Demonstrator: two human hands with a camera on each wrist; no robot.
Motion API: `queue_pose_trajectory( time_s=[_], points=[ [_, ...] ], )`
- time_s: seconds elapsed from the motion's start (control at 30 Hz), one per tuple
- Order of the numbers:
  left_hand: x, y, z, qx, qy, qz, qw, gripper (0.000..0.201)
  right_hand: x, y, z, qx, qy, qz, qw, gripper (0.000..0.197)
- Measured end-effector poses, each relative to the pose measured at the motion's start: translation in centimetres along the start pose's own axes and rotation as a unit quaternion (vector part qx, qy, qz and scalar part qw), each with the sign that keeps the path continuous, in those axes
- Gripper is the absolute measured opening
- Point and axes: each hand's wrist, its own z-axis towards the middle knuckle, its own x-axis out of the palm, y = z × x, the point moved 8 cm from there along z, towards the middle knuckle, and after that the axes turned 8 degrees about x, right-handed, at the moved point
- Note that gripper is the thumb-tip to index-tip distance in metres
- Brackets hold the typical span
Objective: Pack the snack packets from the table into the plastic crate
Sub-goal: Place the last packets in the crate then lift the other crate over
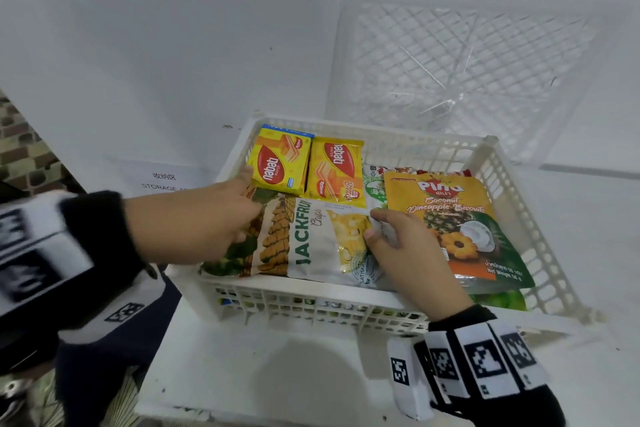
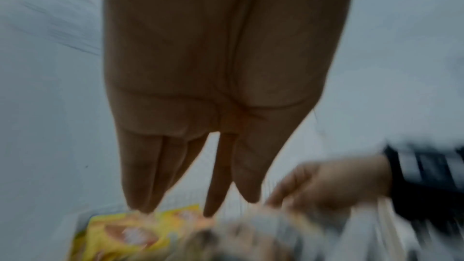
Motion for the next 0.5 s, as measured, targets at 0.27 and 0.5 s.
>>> queue_pose_trajectory(
  time_s=[0.27, 0.5],
  points=[
    [-1.9, -3.4, -3.8, 0.014, -0.23, -0.248, 0.941, 0.035, -0.2, 3.4, -1.8, -0.118, -0.073, -0.033, 0.99, 0.032],
    [3.6, -4.5, 2.6, -0.095, -0.074, -0.106, 0.987, 0.08, 2.5, 4.5, -1.9, -0.14, 0.03, -0.126, 0.982, 0.045]
  ],
)
